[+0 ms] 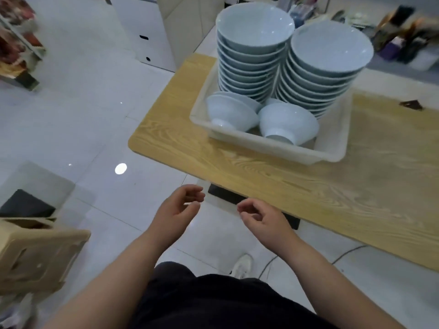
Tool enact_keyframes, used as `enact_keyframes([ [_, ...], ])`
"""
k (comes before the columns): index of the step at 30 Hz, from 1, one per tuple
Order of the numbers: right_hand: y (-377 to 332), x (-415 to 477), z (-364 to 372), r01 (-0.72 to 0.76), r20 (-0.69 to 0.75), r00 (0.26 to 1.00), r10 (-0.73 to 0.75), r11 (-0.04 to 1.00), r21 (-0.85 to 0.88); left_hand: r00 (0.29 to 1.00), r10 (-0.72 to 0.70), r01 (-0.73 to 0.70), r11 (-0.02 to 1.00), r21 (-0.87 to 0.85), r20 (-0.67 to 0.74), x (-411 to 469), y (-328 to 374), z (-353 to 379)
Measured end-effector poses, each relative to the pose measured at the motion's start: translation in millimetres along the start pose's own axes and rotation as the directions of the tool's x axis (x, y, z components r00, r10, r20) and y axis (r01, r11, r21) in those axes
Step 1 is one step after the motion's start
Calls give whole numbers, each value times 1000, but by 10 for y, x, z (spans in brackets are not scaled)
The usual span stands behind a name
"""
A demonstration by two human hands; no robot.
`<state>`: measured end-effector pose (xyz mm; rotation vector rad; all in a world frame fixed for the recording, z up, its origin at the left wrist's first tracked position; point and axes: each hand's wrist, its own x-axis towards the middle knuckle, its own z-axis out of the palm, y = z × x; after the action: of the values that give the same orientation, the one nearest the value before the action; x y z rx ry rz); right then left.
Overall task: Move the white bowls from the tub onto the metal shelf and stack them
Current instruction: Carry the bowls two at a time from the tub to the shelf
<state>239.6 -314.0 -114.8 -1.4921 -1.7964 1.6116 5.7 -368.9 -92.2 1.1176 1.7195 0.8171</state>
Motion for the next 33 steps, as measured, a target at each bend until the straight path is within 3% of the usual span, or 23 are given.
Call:
enact_keyframes([
  [8,-128,571,-935,92,-170,980,-100,994,-56,994,97,-96,994,-46,40,852,658,325],
  [13,-287,1042,-1422,142,-339,910,-240,946,-291,968,250,-251,957,147,27,1557,1102,304],
  [16,-529,1324,-1758,165,-422,795,-436,824,-541,888,460,-440,831,340,24,2089,1510,144],
  [20,-933,1709,-2197,94,-478,615,-627,660,-745,658,747,-643,497,582,89,2841,2036,-60],
  [22,-1034,1890,-2372,-19,-473,649,-597,608,-794,619,761,-671,384,634,194,3171,2249,-116],
  [26,-1107,2117,-2592,-121,-361,861,-357,546,-829,782,455,-570,248,783,425,3635,2471,-146],
  [29,-1135,2188,-2647,-141,-331,910,-249,565,-813,821,259,-560,201,804,508,3815,2490,-155],
  [33,-1128,2218,-2673,-111,-228,957,-182,496,-861,805,198,-592,211,778,560,3869,2544,-143],
])
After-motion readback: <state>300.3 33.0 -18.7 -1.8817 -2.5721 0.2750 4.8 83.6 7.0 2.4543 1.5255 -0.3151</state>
